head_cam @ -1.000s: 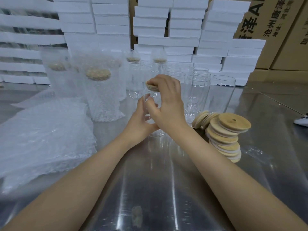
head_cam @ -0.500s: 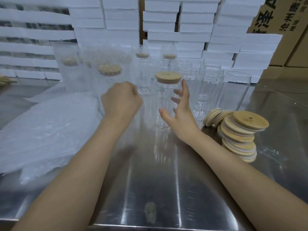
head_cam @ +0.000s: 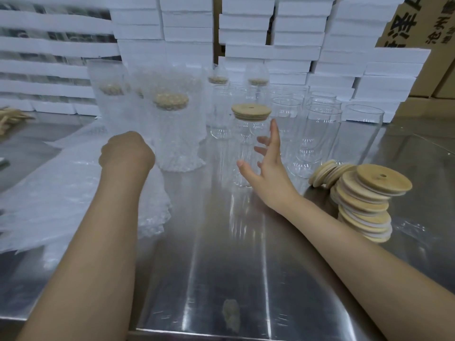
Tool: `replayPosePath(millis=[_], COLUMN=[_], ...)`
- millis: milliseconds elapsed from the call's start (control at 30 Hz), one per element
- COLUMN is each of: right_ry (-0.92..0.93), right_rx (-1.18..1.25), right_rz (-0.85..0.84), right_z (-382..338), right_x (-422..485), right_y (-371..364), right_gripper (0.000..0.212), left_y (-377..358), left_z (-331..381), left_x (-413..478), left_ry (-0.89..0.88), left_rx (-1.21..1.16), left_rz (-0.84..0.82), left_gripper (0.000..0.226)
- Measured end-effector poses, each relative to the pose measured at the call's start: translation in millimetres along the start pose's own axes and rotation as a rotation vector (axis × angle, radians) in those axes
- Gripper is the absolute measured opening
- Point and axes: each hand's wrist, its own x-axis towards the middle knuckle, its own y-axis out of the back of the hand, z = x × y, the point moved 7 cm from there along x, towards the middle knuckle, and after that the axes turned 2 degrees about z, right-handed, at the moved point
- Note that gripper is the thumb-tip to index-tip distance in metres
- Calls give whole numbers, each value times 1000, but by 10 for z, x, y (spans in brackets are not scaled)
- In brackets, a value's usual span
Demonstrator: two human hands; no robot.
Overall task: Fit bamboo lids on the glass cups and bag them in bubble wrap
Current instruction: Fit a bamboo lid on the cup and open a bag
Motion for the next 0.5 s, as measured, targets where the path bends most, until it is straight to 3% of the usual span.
replayPosePath(millis=[100, 167, 233, 367, 467, 500], right_ry=[-2, -1, 3, 9, 25, 22], right_rx=[8, 8, 7, 3, -26, -36], right_rz=[3, 12, 28, 93, 148, 155], right_z=[4, 6, 3, 14, 11, 7], right_x=[1, -3, -5, -1, -3, -6], right_y=[-3, 0, 3, 33, 51, 52], right_gripper=[98, 98, 98, 98, 99, 99], left_y=[189, 241, 156, -208, -376, -422], left_z=[110, 210, 326, 645, 862, 906], left_x=[-103, -158, -204, -420, -555, -557], left_ry=[-81, -122, -144, -129, -85, -74], left_rx=[-135, -288, -481, -922, -1220, -1318], left_rz=[165, 176, 10, -538, -633, -613], left_gripper=[19, 22, 16, 15, 4, 14])
